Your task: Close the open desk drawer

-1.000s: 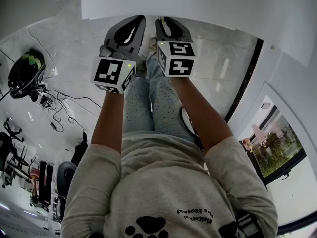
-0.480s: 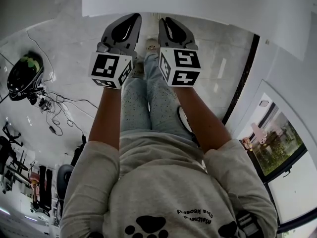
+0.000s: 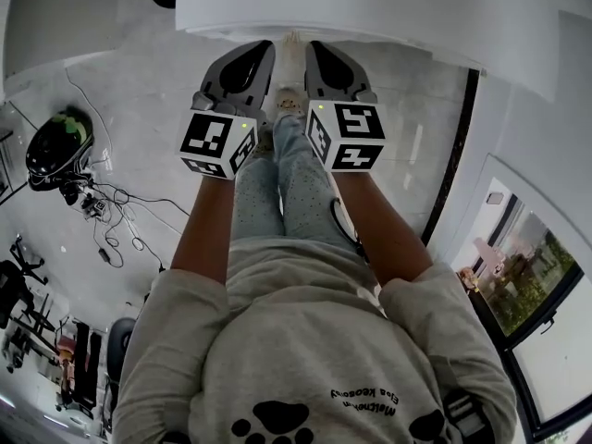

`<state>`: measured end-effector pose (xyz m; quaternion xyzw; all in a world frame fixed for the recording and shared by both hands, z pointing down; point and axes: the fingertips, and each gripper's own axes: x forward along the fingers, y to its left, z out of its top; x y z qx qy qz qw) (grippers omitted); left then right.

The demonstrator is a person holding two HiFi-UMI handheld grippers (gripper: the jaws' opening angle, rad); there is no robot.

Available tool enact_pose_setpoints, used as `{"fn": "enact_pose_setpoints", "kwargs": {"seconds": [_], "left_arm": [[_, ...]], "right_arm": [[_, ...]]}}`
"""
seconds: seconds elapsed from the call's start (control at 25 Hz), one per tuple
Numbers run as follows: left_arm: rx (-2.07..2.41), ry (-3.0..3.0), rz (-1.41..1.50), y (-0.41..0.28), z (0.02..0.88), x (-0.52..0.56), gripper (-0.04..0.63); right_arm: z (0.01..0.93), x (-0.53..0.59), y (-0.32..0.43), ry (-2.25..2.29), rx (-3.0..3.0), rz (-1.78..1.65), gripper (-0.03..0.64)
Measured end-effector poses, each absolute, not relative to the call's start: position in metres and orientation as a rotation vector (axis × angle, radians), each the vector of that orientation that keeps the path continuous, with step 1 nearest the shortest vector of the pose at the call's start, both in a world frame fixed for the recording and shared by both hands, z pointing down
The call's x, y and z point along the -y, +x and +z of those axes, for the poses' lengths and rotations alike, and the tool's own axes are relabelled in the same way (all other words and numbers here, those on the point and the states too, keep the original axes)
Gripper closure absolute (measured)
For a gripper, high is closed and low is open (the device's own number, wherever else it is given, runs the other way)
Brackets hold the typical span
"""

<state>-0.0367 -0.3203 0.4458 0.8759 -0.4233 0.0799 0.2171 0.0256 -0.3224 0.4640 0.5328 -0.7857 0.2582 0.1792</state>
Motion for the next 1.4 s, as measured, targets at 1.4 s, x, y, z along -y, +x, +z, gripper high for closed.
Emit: {"fn": "enact_pose_setpoints", "kwargs": {"seconds": [1.4], "left_arm": [[1.185,2.592,0.108,-0.065,0.220,0.120,0.577]], "right_arm": [[0.217,0.124,0.005,1.636,2.466,0.348,0.587]]}}
